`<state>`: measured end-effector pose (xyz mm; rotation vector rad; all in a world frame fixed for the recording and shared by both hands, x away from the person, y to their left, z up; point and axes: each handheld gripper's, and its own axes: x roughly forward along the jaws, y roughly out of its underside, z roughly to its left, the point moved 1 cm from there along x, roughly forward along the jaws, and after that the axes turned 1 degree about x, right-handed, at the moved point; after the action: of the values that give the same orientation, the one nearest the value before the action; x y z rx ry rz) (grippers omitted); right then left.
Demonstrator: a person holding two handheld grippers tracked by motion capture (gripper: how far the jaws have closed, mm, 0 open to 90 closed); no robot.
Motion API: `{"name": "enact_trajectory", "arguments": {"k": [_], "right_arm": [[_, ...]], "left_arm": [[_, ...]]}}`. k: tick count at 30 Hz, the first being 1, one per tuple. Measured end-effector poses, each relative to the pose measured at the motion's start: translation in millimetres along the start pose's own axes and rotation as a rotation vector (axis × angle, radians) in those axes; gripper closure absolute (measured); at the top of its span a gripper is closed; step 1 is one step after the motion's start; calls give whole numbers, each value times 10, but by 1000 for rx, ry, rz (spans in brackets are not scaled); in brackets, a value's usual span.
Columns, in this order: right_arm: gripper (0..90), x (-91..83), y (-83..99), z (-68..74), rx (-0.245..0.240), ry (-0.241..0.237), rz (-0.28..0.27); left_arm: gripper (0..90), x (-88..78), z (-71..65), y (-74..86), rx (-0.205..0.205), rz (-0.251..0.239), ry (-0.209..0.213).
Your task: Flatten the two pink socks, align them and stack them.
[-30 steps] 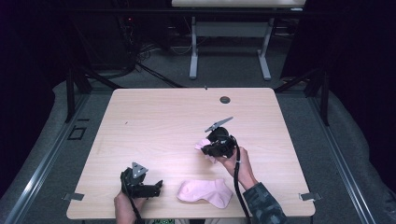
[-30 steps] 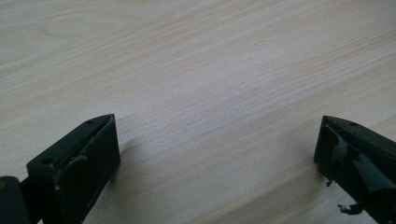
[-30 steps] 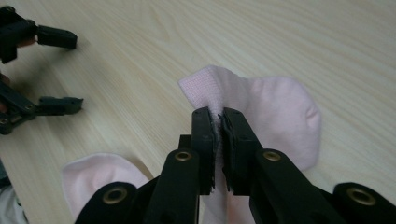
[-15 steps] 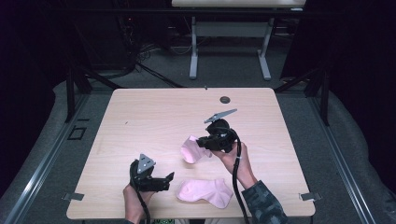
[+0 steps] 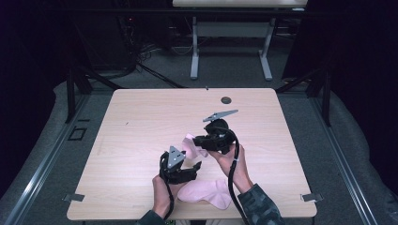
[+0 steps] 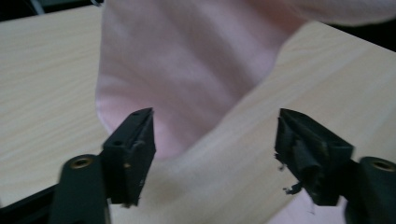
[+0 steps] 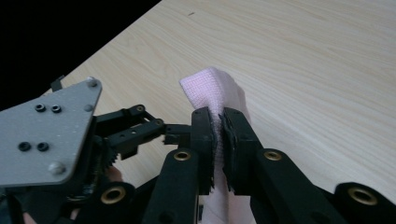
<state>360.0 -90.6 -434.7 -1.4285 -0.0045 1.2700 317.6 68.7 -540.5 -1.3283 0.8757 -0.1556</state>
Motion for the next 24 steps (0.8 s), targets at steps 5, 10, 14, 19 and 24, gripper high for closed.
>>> {"name": "enact_trajectory", "arguments": {"k": [5,10,14,19,24], "right_arm": [[830,-14,56,-48,24,-15,-5],[829,-21,146,-172,39,11,-6],[829,34,259,-296,51,44,13],[828,159,421,-434,77,60,47],[824,254,519,-525,98,65,63]], "left_arm": [[711,75,-12,-68,10,3,-21],[883,83,30,-63,26,36,-58],[886,61,33,-63,71,68,-93],[886,35,-37,-61,174,112,-176],[880,83,-108,-49,247,182,-171]]}}
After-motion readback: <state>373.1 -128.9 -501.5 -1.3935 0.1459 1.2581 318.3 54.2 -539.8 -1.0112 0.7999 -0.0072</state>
